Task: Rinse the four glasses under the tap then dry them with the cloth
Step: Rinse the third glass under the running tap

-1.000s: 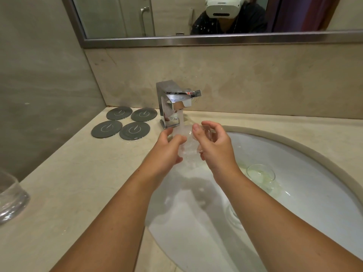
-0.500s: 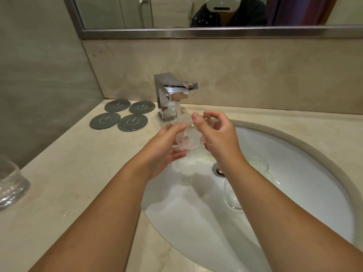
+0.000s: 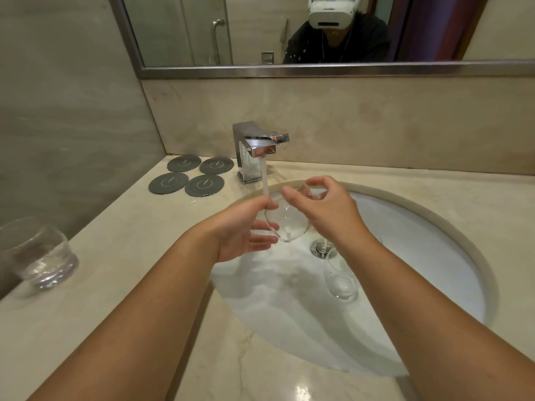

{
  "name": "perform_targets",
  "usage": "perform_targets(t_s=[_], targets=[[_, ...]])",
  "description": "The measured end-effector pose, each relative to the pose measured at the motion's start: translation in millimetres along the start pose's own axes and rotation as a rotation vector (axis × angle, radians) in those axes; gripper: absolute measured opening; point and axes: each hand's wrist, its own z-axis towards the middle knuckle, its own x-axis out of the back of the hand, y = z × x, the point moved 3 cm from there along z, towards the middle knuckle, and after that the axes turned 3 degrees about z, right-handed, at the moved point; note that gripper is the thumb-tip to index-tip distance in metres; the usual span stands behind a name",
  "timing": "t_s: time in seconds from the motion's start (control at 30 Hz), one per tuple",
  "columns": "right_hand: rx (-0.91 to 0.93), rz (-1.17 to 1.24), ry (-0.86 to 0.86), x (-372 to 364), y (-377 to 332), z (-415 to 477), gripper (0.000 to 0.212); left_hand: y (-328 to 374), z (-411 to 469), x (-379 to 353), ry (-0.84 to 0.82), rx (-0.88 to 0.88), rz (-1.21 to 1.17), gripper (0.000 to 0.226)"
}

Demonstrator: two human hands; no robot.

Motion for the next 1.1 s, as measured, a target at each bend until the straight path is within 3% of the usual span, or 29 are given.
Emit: perform_targets(t_s=[0.13,0.23,0.3,0.37,0.5,0.6,1.1], targets=[[-0.203,0.281,-0.047,5.3,13.2,-4.8,0.067,-6.0,-10.2,-12.8,-0.048,-0.098,-0.082,0.041],[-0.268,0.351,-0.141,4.2,23.4,-8.9,0.063,-6.1,-13.3,-16.4,0.068,-0.207,-0.042,0.059],[-0.278,0.324,-0.212,6.0,29.8,-11.7,0.058,-5.2,-15.7,-16.3,0.187,-0.254,0.054,0.078],[-0.225,0.182,-0.177,14.0,36.0,-6.9,0.055,-2.7,-21.4,-16.6,0.311,-0.304,0.320,0.101],[-0.110,0.067,0.080,34.8,38.1,3.8,0.052,-2.8,-29.8,-29.3,0.358,-0.366,0.809,0.088],[-0.074,0.040,0.037,30.0,38.0,3.2,0.028,-9.4,-23.9,-42.0,0.299,-0.336,0.989,0.088],[-0.044,0.035,-0.034,19.8,35.5,0.8,0.023,-29.8,9.0,-82.5,0.059,-0.148,1.277,0.099]])
